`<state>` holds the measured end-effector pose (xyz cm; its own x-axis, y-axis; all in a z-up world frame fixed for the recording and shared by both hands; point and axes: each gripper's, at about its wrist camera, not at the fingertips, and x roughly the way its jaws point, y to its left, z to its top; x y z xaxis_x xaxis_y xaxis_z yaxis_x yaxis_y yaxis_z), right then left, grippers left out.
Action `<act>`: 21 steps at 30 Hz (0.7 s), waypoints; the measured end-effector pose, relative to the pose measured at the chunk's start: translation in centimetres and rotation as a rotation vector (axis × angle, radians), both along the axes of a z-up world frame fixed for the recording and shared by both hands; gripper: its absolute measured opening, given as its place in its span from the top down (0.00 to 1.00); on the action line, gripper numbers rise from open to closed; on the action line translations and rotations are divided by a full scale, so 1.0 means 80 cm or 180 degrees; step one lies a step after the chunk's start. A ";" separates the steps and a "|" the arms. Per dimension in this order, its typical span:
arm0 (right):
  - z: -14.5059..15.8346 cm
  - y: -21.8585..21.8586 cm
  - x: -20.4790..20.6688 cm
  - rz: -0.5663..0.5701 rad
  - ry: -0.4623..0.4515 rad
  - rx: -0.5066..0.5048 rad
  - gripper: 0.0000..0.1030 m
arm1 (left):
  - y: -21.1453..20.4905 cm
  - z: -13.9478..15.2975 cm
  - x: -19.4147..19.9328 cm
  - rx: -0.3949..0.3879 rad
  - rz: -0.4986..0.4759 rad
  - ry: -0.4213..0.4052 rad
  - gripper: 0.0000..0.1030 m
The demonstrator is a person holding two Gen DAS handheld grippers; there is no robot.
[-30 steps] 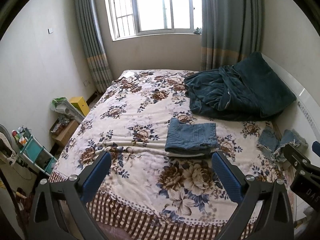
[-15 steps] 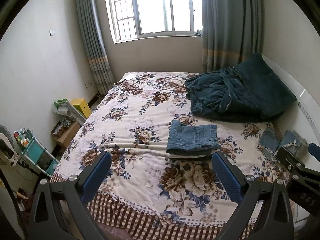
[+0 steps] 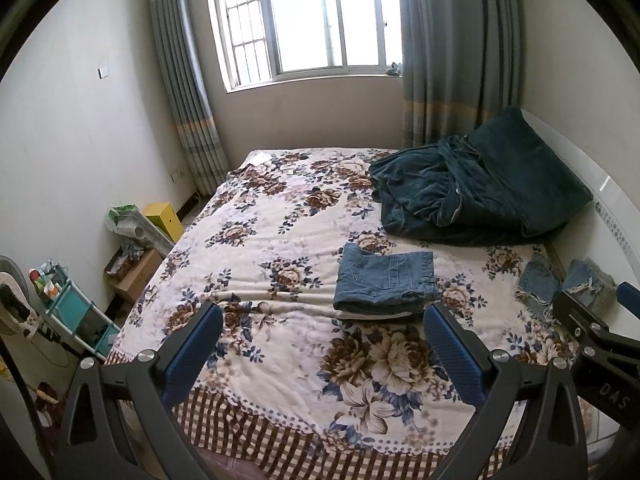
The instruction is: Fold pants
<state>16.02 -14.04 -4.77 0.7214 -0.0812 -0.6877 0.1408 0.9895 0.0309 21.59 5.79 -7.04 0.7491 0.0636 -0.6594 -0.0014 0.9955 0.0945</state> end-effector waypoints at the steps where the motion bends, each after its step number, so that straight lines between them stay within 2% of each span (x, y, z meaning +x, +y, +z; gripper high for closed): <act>1: 0.000 0.000 0.000 -0.0001 -0.0002 -0.0008 0.00 | 0.000 0.000 0.000 -0.0001 -0.0002 0.0002 0.00; 21: 0.008 -0.003 0.003 -0.0037 -0.0029 0.0007 0.00 | -0.001 0.006 0.004 0.0002 -0.0039 -0.0014 0.00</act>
